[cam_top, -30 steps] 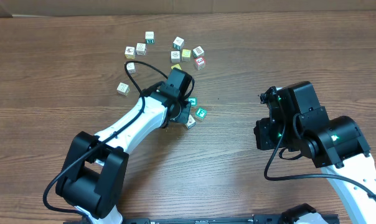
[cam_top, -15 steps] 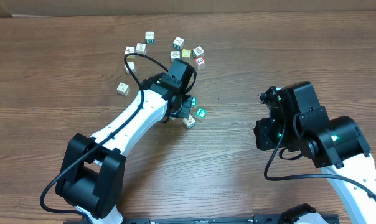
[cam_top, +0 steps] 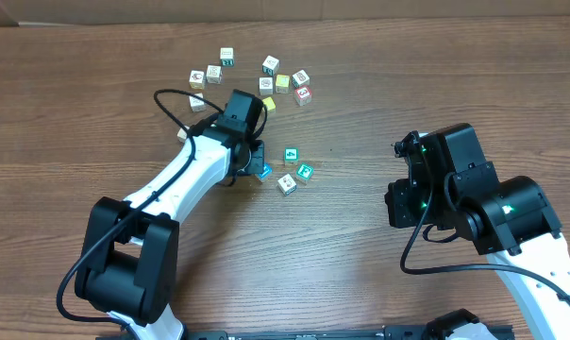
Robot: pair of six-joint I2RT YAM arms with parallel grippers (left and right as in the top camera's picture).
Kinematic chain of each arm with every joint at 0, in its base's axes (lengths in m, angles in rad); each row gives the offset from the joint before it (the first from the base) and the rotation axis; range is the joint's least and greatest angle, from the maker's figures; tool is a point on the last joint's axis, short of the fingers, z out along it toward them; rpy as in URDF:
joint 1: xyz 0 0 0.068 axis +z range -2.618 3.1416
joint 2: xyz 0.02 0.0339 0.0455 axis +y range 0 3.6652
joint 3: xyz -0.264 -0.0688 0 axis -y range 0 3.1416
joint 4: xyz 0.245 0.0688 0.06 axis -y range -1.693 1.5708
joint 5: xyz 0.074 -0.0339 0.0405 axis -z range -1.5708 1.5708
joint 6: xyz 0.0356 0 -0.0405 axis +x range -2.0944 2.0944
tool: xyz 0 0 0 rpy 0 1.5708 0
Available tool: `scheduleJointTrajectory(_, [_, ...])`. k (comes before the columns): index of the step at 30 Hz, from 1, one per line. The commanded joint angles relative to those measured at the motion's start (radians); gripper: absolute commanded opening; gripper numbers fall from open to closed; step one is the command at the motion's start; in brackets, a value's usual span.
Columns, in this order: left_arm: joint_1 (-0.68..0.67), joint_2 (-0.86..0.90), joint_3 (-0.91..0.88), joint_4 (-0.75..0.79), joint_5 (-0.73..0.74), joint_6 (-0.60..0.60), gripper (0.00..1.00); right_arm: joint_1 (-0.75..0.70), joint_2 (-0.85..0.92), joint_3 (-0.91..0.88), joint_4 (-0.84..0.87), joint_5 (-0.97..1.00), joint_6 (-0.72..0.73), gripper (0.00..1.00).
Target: Form a circle
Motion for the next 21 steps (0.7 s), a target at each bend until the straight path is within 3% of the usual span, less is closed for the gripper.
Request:
scheduleJointTrajectory(1, [-0.005,0.008,-0.034,0.023,0.058,0.039,0.04,-0.005,-0.019,0.024,0.004,-0.005,-0.005,0.04])
scheduleJointTrajectory(21, [-0.005,0.015,-0.075,0.085,0.087,0.034,0.04,-0.005,-0.019,0.024,0.004,-0.005,-0.005,0.04])
